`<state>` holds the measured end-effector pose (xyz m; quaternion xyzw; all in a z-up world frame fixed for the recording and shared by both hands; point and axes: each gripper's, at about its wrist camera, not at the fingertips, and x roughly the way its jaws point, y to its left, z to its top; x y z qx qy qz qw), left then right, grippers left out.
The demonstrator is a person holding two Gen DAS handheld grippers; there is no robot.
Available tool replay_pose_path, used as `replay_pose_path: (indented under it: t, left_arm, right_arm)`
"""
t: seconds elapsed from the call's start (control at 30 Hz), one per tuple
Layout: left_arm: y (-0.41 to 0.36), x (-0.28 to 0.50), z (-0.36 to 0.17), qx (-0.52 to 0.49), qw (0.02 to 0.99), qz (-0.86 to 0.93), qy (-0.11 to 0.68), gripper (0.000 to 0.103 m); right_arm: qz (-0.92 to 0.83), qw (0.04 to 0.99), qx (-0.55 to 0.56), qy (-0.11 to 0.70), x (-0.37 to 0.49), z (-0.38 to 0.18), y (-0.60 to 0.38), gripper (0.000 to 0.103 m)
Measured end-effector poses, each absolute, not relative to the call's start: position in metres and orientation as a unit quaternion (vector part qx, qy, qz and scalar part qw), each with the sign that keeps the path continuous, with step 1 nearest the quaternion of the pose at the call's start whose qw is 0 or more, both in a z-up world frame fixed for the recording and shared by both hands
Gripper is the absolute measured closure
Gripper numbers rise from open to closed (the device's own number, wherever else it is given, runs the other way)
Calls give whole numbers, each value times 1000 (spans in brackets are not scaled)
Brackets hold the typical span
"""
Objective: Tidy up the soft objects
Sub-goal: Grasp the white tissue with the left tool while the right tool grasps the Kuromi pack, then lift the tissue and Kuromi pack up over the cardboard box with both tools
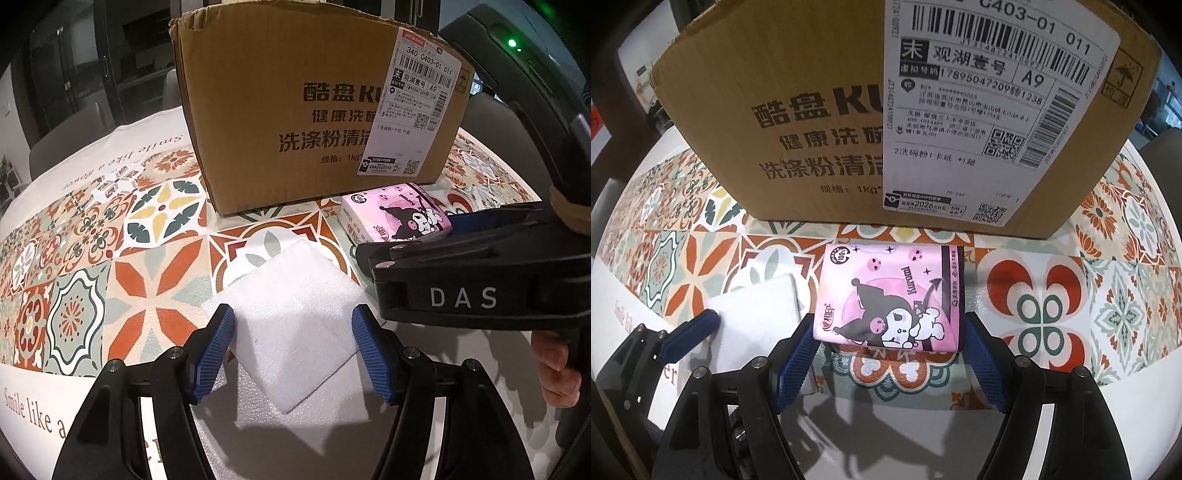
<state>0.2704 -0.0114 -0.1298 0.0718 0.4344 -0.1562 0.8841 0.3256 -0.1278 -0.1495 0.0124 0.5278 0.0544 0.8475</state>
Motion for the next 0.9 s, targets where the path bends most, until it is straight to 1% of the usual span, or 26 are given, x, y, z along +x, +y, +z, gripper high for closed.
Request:
replay_pose_path:
  t: [0.1,0.17,0.2,0.27,0.3,0.37,0.43,0.47,0.63,0.9]
  left_arm:
    - [-13,269,-129,74,884,-163,431,45]
    - [-14,268,-128,75,885,-165,428,54]
    - [-15,267,-128,76,886,-167,426,56]
    - [-17,264,-127,77,887,-168,423,67]
    - [-18,264,-127,76,887,-168,423,69]
    - [-19,263,-127,76,888,-166,421,81]
    - [-19,263,-126,74,888,-166,422,88]
    - [-19,263,-126,73,888,-166,423,90]
    - [-18,263,-124,64,888,-161,426,94]
    - [-15,257,-111,50,896,-154,414,95]
  right_arm:
    - [54,849,11,525,323,-153,-127,26]
    - [53,850,10,523,321,-154,-127,27]
    - [53,850,10,523,321,-154,-127,28]
    - [53,851,11,522,315,-155,-128,28]
    - [52,852,12,521,314,-154,-130,28]
    - [50,853,13,519,312,-155,-130,28]
    - [49,854,15,518,310,-155,-131,28]
    - [49,855,16,517,308,-156,-132,28]
    - [49,855,23,515,300,-158,-136,28]
    - [44,863,21,504,286,-151,-137,28]
